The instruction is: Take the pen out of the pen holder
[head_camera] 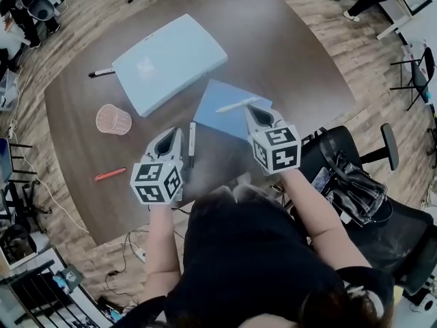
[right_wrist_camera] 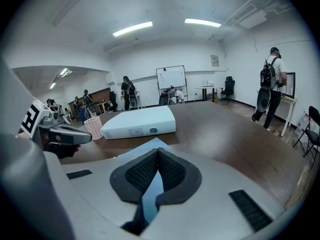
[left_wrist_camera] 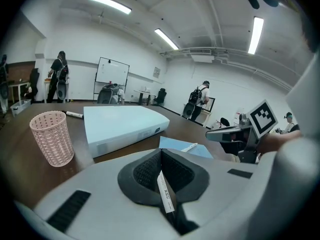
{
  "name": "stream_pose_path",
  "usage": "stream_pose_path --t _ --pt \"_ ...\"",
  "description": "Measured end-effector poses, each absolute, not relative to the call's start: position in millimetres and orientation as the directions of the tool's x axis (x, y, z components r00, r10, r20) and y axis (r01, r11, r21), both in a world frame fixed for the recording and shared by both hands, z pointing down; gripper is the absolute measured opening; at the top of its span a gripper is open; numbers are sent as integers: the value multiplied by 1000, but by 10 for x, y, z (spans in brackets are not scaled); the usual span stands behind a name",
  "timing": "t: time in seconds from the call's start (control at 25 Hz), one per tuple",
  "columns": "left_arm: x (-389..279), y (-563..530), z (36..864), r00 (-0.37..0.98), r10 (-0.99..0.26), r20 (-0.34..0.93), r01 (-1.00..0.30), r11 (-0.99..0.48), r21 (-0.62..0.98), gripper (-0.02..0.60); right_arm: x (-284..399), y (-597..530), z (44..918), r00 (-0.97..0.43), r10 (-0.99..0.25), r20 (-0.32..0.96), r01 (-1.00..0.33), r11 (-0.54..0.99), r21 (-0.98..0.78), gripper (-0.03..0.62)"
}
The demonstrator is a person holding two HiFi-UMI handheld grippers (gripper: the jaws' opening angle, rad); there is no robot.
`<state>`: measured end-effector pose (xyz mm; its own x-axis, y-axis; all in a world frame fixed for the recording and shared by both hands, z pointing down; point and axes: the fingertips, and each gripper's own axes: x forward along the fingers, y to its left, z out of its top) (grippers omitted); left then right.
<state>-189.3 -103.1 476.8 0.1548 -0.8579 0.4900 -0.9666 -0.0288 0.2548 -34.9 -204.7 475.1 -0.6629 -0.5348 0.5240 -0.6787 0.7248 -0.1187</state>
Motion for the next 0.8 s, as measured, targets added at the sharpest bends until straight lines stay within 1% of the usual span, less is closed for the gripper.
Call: stream_pose_path --t 0.4,0.8 --pt "-2028 -887 4786 99 -858 503 -967 36 252 28 -456 -1952 4740 -676 -512 530 -654 748 -111 18" --pt "-2050 -789 4859 86 -844 529 -968 54 243 28 -494 -1922 4761 -683 -501 531 -643 758 -112 18"
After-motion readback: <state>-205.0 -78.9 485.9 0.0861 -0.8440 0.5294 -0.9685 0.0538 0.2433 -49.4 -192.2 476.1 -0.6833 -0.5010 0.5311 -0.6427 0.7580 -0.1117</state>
